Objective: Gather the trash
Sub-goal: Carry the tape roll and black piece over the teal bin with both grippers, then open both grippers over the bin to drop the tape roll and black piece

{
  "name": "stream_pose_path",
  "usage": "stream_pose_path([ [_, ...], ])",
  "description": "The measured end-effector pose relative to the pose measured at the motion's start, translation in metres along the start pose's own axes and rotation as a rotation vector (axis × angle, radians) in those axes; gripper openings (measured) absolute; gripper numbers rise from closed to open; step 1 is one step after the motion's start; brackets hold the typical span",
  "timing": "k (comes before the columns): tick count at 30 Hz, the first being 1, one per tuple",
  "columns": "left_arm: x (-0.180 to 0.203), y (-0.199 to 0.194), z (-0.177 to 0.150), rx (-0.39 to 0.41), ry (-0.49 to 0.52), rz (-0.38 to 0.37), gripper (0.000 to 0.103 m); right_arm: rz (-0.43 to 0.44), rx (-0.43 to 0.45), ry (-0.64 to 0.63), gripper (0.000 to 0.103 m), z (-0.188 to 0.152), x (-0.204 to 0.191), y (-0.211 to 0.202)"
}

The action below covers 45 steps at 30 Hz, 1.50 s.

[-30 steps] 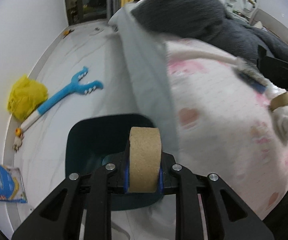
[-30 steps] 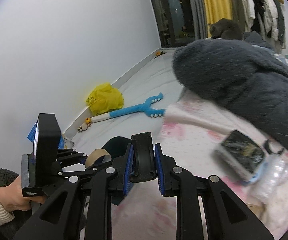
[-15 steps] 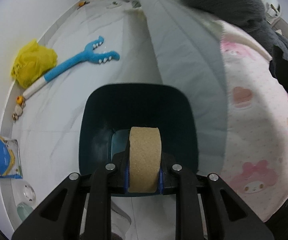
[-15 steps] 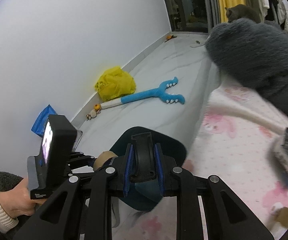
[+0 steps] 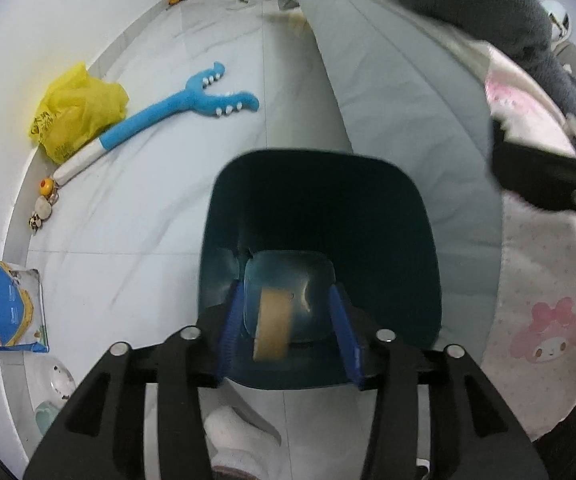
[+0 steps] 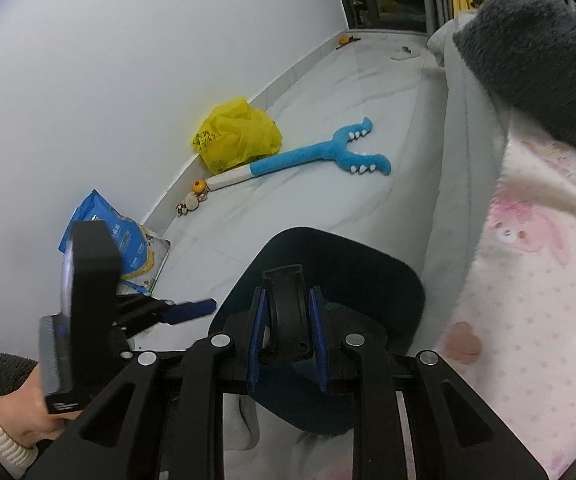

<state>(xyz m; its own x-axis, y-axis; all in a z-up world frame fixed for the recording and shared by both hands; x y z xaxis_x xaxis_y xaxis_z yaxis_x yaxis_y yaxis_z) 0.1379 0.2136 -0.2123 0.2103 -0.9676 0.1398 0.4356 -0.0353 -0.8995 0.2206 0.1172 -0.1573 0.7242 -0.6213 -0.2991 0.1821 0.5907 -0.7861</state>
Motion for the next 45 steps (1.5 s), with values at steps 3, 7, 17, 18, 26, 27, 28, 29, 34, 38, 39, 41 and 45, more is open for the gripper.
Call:
stream_pose_path([
  [3,-0.005,-0.011,0.003,0.045,-0.003,-0.001,0.056,0.001,-0.016,0.013,0.022,-0.002,-0.004,0.009],
  [7,-0.010,-0.036,0.009,0.129,0.002,0.008,0.065,-0.003,-0.047,0.022,0.022,-0.003,-0.005,0.026],
  [17,-0.024,-0.092,0.020,0.321,0.007,0.038,0.074,-0.029,-0.123,0.042,0.022,-0.016,-0.010,0.066],
  [18,-0.025,-0.095,0.021,0.332,0.005,0.043,0.074,-0.032,-0.131,0.042,0.022,-0.017,-0.010,0.068],
  [26,-0.023,-0.135,0.029,0.464,0.004,0.053,0.076,-0.068,-0.207,0.061,0.022,-0.031,-0.008,0.104],
  [27,-0.022,-0.139,0.029,0.473,0.005,0.049,0.077,-0.076,-0.220,0.059,0.022,-0.033,-0.008,0.109],
  [28,-0.021,-0.143,0.029,0.483,0.006,0.046,0.077,-0.084,-0.233,0.059,0.022,-0.036,-0.007,0.114],
  [29,-0.021,-0.146,0.029,0.490,0.006,0.044,0.077,-0.089,-0.240,0.058,0.022,-0.038,-0.007,0.117],
  [34,-0.018,-0.159,0.030,0.518,-0.008,0.009,0.078,-0.111,-0.266,0.059,0.023,-0.046,-0.006,0.130],
  [38,-0.018,-0.165,0.030,0.535,-0.004,0.000,0.079,-0.131,-0.296,0.050,0.023,-0.051,-0.008,0.137],
  [39,-0.018,-0.165,0.030,0.536,-0.004,-0.001,0.079,-0.141,-0.298,0.046,0.024,-0.052,-0.008,0.138],
  [41,-0.020,-0.168,0.030,0.539,-0.015,-0.010,0.079,-0.154,-0.303,0.047,0.031,-0.053,-0.006,0.138],
  [45,-0.021,-0.174,0.033,0.556,-0.025,-0.023,0.080,-0.154,-0.294,0.046,0.043,-0.052,-0.006,0.134],
])
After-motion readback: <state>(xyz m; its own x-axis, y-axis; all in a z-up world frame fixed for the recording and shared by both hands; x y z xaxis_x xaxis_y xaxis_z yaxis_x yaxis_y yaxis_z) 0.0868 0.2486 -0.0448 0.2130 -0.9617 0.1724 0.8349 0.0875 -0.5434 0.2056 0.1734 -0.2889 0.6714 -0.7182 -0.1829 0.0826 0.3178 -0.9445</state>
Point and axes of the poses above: each gripper's, at about its wrist camera, not at the fingertips, and y roughly the way its jaws point, x to its right, z to its top, the point moved 4 cm from there along y, roughly the way its jaws point
